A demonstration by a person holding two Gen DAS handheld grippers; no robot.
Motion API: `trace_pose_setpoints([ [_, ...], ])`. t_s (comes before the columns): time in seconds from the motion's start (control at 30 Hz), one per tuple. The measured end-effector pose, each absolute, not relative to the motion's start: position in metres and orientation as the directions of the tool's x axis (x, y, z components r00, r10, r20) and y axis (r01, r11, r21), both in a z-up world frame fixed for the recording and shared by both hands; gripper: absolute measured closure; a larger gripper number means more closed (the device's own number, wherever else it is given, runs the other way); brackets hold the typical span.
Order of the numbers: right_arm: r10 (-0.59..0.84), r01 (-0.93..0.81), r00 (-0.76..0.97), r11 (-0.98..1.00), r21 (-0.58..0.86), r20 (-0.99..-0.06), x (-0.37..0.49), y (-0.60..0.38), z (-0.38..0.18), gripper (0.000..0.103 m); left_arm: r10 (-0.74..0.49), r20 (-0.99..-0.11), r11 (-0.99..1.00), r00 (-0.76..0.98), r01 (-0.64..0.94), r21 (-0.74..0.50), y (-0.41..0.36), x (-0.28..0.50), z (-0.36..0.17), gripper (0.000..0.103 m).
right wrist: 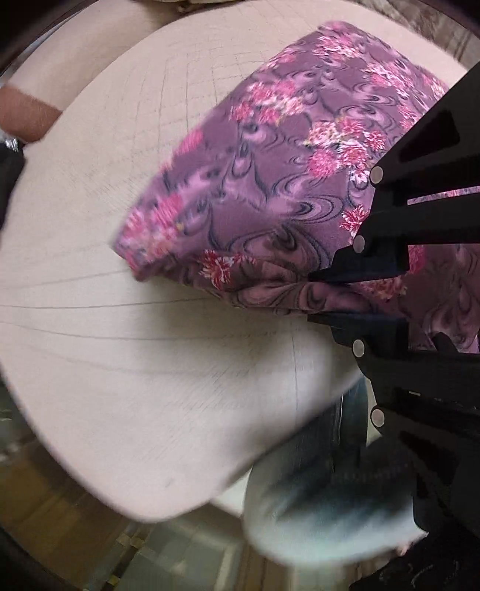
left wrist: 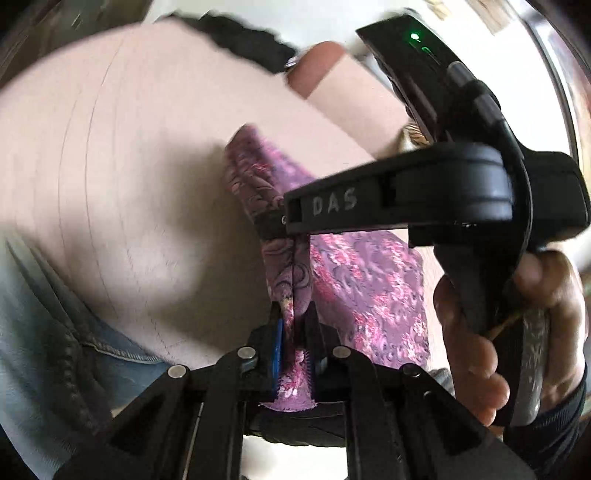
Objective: Fold small clothes
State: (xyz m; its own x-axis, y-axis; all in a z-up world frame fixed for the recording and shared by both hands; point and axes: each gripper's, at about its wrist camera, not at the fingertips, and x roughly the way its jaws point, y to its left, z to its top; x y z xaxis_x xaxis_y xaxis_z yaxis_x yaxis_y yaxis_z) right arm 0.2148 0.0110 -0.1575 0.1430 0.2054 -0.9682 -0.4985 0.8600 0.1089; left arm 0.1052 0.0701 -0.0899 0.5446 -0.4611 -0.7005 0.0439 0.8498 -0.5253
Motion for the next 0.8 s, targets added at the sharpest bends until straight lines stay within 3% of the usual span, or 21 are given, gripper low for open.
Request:
trace_pose_setpoints([
  [0.2,0.491,-0.417,0.226,0.829,0.372,-0.841,0.199,-0.079,-0.088,0.09,-0.443,-0.697,0.893,0.564,0.205,-0.401,0.014,0.093,-0.018,0.093],
  [0.33,0.593,-0.38,0.314,0.794,0.474,-0.741,0.185,-0.146,-0.054,0.091,-0.416,-0.712,0.907,0.566,0.317,-0.278,-0.044,0.084,0.013,0.093],
  [0.6,0.652,-0.301,0.444,0.754,0.584,-0.614,0.163,-0.256,-0.032,0.091,-0.37,-0.766,0.867,0.525,0.491,-0.082,-0.163,0.083,0.028,0.093],
  [0.8,0.628,-0.216,0.499,0.757,0.617,-0.597,0.156,-0.335,-0.058,0.091,-0.371,-0.807,0.822,0.459,0.566,-0.057,-0.234,0.088,-0.002,0.093],
])
